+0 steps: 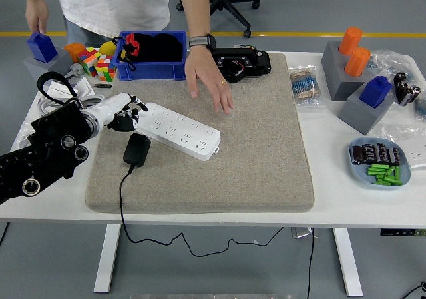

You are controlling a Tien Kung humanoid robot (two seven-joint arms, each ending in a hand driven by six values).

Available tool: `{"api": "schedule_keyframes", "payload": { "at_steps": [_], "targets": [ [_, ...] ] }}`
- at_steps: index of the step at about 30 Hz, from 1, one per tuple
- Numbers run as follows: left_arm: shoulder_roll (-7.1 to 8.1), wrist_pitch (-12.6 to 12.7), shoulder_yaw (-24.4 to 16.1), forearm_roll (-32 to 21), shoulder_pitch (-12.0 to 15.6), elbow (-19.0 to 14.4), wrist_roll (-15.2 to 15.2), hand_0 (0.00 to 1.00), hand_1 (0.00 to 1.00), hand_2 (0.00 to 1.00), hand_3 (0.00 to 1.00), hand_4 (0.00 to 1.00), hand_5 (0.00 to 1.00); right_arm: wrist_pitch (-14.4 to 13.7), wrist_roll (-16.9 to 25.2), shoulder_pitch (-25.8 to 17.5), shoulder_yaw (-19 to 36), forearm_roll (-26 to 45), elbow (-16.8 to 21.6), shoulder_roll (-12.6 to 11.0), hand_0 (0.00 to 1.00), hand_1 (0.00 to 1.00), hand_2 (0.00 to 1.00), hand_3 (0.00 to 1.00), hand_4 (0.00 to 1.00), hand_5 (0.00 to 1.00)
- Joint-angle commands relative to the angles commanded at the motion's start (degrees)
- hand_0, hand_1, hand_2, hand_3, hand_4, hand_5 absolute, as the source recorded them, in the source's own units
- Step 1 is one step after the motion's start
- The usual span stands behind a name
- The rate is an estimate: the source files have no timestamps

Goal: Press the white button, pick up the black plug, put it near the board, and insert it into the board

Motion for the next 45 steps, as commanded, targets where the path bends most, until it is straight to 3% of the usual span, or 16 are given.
{"api": "schedule_keyframes", "payload": {
  "at_steps": [18, 40, 45],
  "targets": [
    [-3.53, 1.15, 4.12, -1.25, -3.08, 6.66, -0.44, 0.002, 0.002, 0.099, 0.716, 0.002, 0.002, 0.01, -0.05, -0.10, -0.58, 0.06, 0.00, 0.08, 0.630, 0.604, 0.602, 0.587, 0.658, 0.404],
    [-5.01, 1.37, 7.15, -1.66, -4.38, 9.54, -0.21, 0.002, 0.002, 0.102, 0.715, 0.002, 0.002, 0.00, -0.09, -0.33, -0.24, -0.11, 0.00, 0.20, 0.629, 0.605, 0.602, 0.586, 0.658, 0.404],
    [-4.68, 1.77, 4.32, 0.02, -3.67, 8.06, -0.64, 0.002, 0.002, 0.104, 0.712, 0.002, 0.002, 0.01, -0.07, -0.43, -0.06, -0.12, 0.00, 0.27, 0.630, 0.605, 0.602, 0.586, 0.659, 0.405]
  ]
}}
